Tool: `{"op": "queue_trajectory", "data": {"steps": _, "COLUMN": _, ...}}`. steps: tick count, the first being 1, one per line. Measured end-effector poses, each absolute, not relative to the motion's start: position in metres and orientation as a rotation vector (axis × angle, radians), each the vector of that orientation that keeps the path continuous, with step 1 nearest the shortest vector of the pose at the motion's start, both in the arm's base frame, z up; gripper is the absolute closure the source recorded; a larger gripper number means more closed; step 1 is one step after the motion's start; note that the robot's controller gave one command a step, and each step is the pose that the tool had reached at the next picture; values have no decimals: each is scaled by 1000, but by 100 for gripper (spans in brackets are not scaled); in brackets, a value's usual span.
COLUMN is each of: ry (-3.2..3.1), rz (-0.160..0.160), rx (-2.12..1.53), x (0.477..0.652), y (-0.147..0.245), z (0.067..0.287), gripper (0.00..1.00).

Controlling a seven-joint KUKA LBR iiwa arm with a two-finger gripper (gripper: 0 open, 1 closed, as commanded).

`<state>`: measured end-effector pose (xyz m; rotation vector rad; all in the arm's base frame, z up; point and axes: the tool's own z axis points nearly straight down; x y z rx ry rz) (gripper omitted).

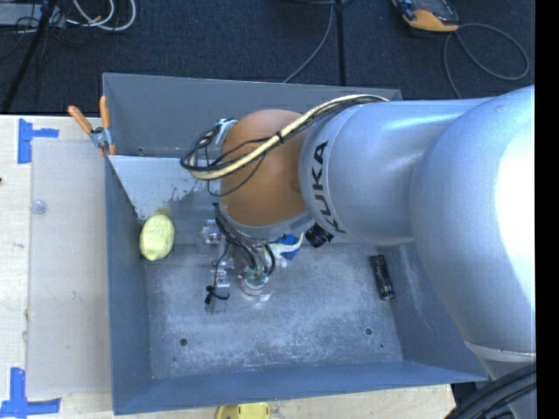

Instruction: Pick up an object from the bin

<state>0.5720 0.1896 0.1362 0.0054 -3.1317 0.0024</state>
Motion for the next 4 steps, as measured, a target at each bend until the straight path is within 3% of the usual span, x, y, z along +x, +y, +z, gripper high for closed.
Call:
{"op": "queue_trajectory", "data": {"steps": 1, "ry": -3139, "rz": 0, "rx": 0, "x": 574, "y": 189, "z": 141, "gripper": 0}}
{"op": "queue_trajectory", "data": {"steps": 2, "ry": -3135, "rz": -5, "rx": 97, "x": 589, "y": 167, "z": 140, "gripper": 0}}
{"op": "queue_trajectory", "data": {"steps": 3, "ry": -3138, "rz": 0, "rx": 9, "x": 601, "y": 117, "z": 118, "gripper": 0}}
{"op": "queue_trajectory", "data": {"steps": 4, "ry": -3115, "rz": -8, "rx": 370, "x": 601, "y": 107, "z": 113, "gripper": 100}}
